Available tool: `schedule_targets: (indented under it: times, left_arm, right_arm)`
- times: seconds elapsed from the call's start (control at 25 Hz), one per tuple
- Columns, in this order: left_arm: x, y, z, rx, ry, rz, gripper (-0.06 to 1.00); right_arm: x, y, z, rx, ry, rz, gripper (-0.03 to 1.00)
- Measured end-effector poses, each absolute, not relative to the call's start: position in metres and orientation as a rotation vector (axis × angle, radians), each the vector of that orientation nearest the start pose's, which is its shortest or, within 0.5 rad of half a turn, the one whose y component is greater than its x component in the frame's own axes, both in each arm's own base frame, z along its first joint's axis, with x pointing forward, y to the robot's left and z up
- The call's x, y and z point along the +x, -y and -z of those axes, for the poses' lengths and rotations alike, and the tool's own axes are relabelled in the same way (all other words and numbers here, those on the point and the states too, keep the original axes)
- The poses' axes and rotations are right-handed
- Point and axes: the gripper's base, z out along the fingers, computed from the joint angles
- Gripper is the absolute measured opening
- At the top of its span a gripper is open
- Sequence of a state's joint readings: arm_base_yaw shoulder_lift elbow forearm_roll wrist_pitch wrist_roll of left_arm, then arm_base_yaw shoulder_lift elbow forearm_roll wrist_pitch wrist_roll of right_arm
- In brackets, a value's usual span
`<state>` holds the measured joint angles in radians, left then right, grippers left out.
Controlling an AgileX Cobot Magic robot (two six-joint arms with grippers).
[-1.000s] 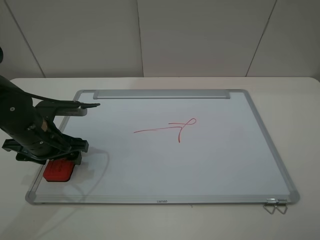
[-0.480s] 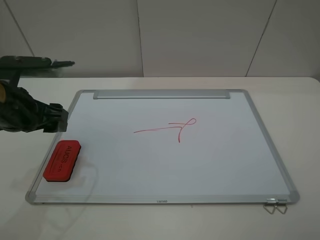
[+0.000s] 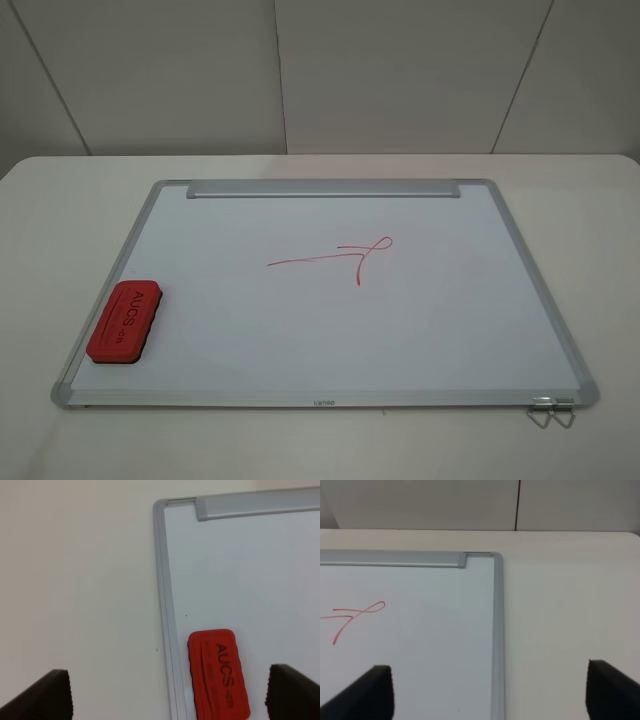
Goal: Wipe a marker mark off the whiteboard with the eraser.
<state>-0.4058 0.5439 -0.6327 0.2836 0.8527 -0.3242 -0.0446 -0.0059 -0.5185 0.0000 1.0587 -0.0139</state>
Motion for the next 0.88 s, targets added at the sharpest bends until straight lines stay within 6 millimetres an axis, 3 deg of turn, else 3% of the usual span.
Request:
schedule_targets:
  times: [0.4, 0.64, 0.88]
  left_arm:
    - [0.028, 0.003, -0.312, 0.393, -2.144, 0.128, 0.77]
    - [0.009, -0.005, -0.301, 0.434, -2.145, 0.115, 0.77]
    - [-0.005, -0.009, -0.282, 0.413, -2.036, 0.162, 0.77]
  right_arm:
    - [-0.008, 0.000, -0.283, 0.031, -2.018, 0.037, 0.69]
    - [-0.008, 0.000, -0.283, 0.031, -2.018, 0.037, 0.69]
    - [-0.008, 0.000, -0.283, 0.031, -2.018, 0.037, 0.69]
